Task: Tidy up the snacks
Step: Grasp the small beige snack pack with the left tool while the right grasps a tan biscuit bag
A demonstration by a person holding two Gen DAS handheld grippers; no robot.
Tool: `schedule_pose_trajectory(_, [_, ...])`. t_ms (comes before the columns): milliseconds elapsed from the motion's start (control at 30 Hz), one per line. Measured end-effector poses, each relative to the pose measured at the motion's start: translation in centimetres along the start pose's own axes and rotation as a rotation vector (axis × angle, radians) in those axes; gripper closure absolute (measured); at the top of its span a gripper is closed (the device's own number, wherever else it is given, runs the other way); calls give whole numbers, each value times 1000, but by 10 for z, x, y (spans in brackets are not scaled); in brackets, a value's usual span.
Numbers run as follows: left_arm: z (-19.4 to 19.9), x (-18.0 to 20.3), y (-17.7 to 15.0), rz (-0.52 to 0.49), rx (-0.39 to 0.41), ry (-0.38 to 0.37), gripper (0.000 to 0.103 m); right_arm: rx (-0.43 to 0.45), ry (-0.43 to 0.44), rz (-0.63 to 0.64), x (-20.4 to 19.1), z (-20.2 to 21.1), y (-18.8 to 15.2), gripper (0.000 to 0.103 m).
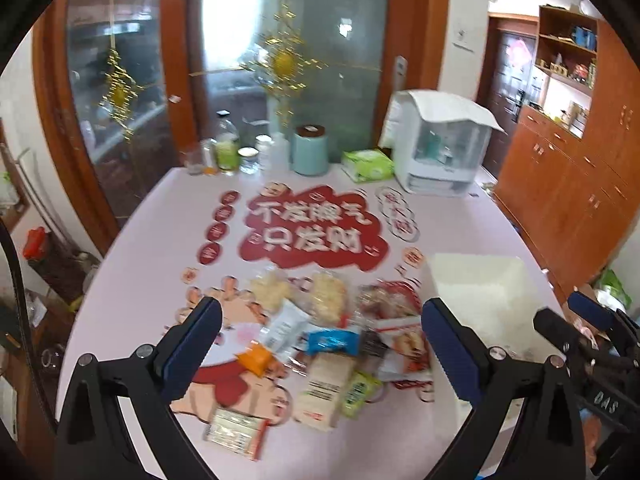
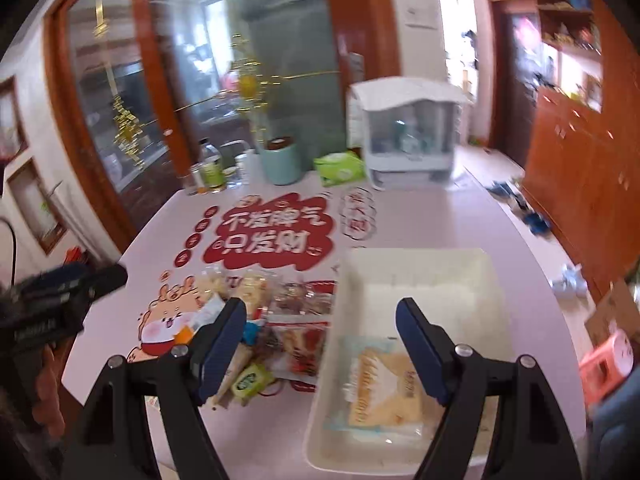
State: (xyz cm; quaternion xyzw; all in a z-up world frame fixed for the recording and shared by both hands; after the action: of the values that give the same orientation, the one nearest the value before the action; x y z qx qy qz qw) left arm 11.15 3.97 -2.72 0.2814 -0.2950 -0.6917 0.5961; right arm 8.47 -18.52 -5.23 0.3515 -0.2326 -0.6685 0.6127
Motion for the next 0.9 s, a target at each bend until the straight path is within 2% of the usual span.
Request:
schedule_pose_trajectory(167, [1, -34, -2, 1, 7, 44, 3, -46, 60, 59, -49, -15, -9, 25])
schedule_pose_trajectory(300, [-14, -55, -17, 1, -36, 47, 3, -107, 79, 110, -79, -37, -29, 25])
schedule_pose_trajectory(433, [-42, -72, -51, -4, -123, 44, 3, -219, 95, 87, -96, -74, -56, 25])
schedule_pose_trajectory(567, [-81, -82, -103, -19, -251, 9, 3, -335, 65, 61, -100, -122, -87, 25])
schedule_pose_trajectory(733, [-121, -86, -165, -18, -383, -54, 3, -403, 2, 82, -99, -169, -117, 27])
schedule_pose_trajectory(900, [-148, -91, -213, 59, -503, -104, 3, -449, -23, 107, -100, -203, -135, 30])
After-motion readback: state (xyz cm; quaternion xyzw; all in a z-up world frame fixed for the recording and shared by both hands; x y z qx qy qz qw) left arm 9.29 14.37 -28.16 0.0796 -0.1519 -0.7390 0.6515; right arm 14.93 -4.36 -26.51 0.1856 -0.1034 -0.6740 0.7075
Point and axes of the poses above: each gripper's, at about its wrist camera, not at the fingertips, and z roughly against the way its jaws point, x to its right, y to its top, the point moved 8 cm from there along -z, roughly the way its jaws point, and after that the axes turned 8 degrees about -z, right-handed, at the moved point
